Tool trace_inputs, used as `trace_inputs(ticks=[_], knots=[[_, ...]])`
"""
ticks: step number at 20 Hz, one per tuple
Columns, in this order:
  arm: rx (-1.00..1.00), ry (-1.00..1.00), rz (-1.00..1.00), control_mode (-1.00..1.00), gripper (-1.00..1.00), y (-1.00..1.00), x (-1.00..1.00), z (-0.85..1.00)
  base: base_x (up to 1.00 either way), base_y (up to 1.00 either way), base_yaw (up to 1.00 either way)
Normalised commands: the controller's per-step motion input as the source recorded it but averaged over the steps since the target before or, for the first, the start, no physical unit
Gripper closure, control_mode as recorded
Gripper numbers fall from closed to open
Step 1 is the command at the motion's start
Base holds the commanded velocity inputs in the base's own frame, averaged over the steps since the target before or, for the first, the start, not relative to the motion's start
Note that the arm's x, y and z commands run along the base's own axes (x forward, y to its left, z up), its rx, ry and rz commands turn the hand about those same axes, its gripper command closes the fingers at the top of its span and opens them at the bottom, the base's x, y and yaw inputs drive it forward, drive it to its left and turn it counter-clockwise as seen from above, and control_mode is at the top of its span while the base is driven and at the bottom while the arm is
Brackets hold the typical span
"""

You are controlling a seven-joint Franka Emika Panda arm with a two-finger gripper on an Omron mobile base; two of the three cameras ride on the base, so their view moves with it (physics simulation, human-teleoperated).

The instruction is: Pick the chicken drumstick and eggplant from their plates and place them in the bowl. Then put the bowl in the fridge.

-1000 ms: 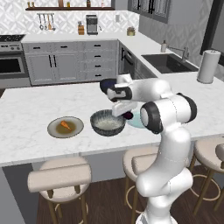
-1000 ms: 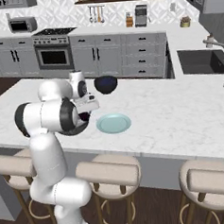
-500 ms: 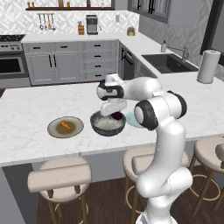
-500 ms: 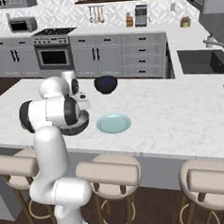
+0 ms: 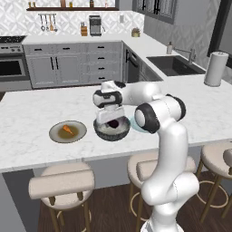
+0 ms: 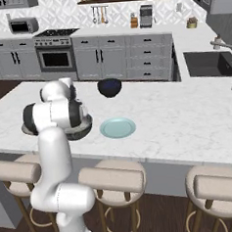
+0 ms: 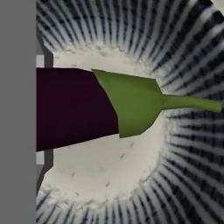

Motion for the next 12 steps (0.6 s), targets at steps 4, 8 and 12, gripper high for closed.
trace_inputs(ticks=[4,8,12], knots=[[0.0,0.0,-0.02,-1.0,1.0,0.01,0.0,-0.36,0.0,0.0,0.0],[0.0,0.01,-0.03,-1.0,1.0,0.0,0.27,-0.36,0.0,0.0,0.0],[0.0,0.01,-0.01,-1.0,1.0,0.0,0.12,-0.08,0.0,0.0,0.0]])
